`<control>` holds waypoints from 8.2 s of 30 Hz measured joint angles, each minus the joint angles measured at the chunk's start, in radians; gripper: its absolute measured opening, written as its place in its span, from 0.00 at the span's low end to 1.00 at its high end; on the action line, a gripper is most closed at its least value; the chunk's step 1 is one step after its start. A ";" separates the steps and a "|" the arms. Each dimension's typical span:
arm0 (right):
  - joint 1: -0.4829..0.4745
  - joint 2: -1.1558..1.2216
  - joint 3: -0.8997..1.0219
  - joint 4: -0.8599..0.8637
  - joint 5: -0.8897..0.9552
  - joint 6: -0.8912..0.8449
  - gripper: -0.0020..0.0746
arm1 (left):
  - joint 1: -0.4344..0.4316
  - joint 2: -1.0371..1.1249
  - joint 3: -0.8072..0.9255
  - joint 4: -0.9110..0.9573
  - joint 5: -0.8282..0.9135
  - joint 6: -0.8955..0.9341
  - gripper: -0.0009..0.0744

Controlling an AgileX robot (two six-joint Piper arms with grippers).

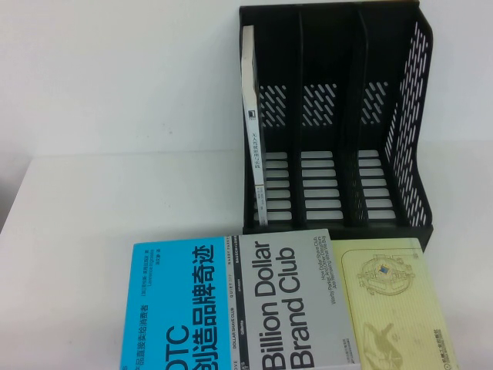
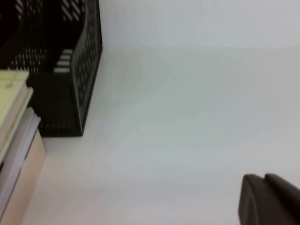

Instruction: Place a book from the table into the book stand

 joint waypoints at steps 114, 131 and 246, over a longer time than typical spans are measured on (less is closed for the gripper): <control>0.094 0.798 -0.679 0.919 0.540 -0.479 0.02 | 0.010 1.272 -0.915 -1.125 0.702 0.435 0.29; 0.101 1.117 -0.679 1.225 0.574 -0.758 0.02 | 0.214 1.272 -0.933 -0.995 0.829 0.405 0.61; 0.496 1.526 -0.696 1.379 0.291 -0.858 0.02 | 0.162 1.569 -0.493 -1.447 0.814 0.975 0.80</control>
